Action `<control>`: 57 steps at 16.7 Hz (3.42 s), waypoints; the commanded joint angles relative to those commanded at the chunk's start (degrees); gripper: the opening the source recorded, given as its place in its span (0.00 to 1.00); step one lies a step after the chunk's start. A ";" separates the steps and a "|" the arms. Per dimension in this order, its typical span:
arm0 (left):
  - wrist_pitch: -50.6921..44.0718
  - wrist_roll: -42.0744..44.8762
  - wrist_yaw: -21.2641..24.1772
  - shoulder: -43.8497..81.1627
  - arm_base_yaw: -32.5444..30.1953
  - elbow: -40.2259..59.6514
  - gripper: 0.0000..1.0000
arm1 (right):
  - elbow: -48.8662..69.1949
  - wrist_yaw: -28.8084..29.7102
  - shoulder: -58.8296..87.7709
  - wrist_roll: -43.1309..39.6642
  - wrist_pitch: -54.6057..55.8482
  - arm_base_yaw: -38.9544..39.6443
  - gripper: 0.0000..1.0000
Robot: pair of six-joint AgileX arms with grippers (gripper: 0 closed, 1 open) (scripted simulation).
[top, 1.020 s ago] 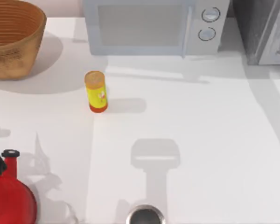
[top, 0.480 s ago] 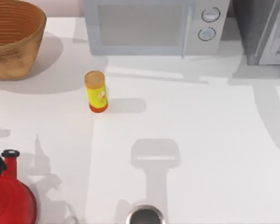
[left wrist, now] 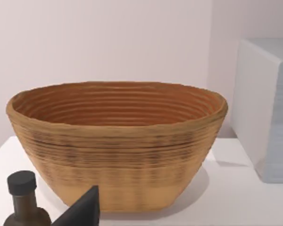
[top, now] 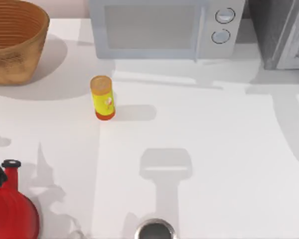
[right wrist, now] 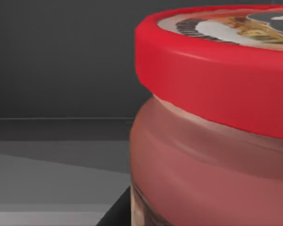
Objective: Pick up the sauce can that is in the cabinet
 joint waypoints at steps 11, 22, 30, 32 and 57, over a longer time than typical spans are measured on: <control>0.00 0.00 0.00 0.00 0.00 0.00 1.00 | -59.64 -7.73 -33.37 -0.61 23.50 -7.13 0.00; 0.00 0.00 0.00 0.00 0.00 0.00 1.00 | -109.17 -15.20 -64.56 -1.21 45.19 -13.97 0.00; 0.00 0.00 0.00 0.00 0.00 0.00 1.00 | -110.70 -15.25 -64.89 -0.95 46.16 -13.84 0.00; 0.00 0.00 0.00 0.00 0.00 0.00 1.00 | -110.39 -14.43 -62.06 -0.30 48.06 -12.50 0.00; 0.00 0.00 0.00 0.00 0.00 0.00 1.00 | -91.33 -9.80 43.82 -0.68 128.89 31.56 0.00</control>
